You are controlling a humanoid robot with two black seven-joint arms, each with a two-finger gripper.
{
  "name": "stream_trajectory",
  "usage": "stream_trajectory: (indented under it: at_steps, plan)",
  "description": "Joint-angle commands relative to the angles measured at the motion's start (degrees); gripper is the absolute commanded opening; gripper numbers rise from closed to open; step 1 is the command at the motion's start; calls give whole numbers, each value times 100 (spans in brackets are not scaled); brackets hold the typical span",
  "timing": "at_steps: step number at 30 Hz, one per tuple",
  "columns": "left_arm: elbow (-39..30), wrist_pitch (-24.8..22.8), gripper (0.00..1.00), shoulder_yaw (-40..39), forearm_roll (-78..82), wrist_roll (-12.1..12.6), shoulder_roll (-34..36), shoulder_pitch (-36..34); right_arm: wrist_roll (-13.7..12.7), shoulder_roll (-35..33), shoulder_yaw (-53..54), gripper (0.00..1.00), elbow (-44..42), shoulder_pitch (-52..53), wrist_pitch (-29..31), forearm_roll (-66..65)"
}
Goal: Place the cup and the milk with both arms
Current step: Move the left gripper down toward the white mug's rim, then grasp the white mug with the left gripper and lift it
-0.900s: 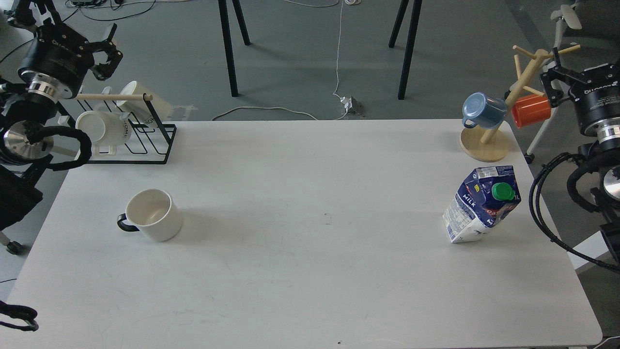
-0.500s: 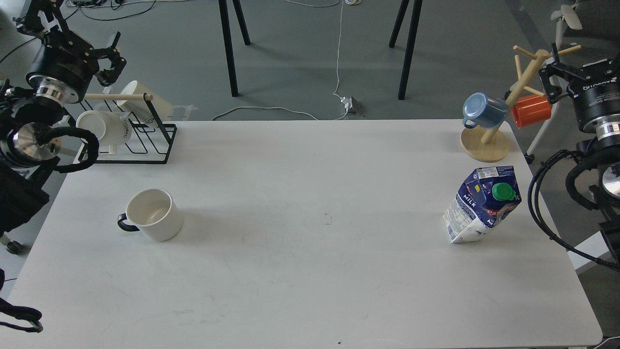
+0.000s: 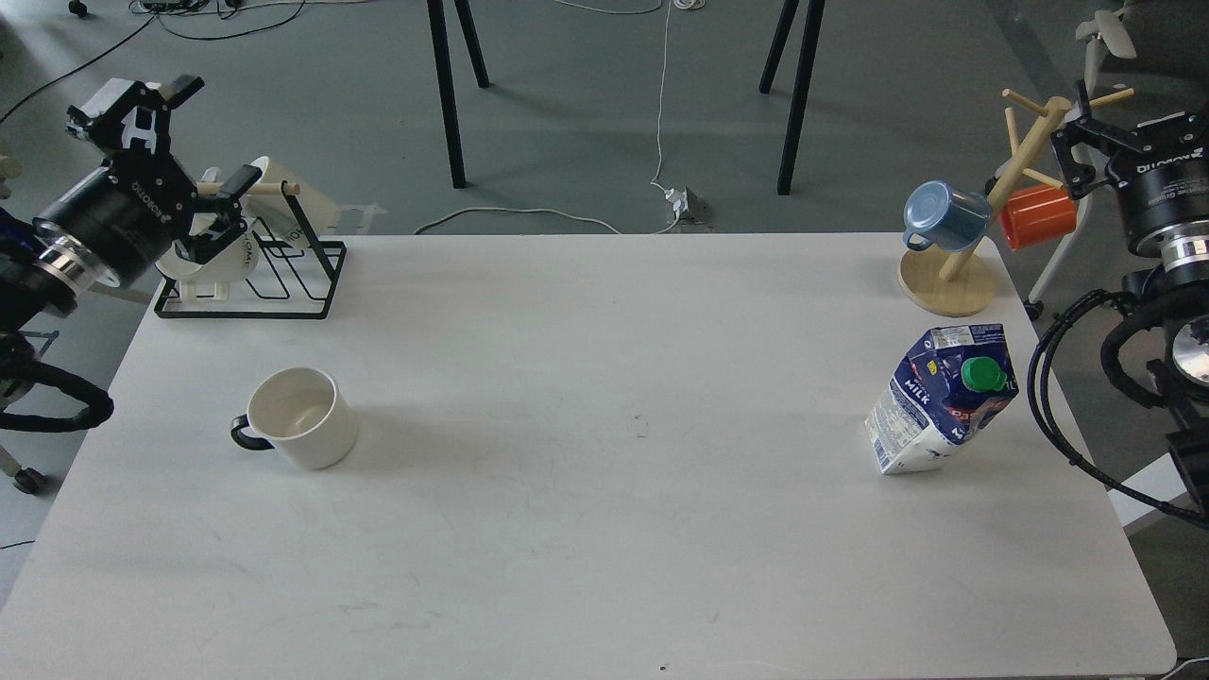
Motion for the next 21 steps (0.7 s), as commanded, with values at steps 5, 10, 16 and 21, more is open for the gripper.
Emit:
stream_trajectory:
  at_steps: [5,10,16,21]
  plan:
    - [-78,902,95,28,4013,-332,259,267,6,-23,17,99,135,-29,0,-1]
    - [97,2299,93,299,6457,-408,206,408,6,-58,61,99,135,-20,0,-9]
    - [589,2907,79,924,7874,-408,-75,408,6,-85,78,99,135,-55,0,-1]
    - [1519,3504,70,1328,8798,-408,-558,408,6,-85,78,99,135,-64,0,-1]
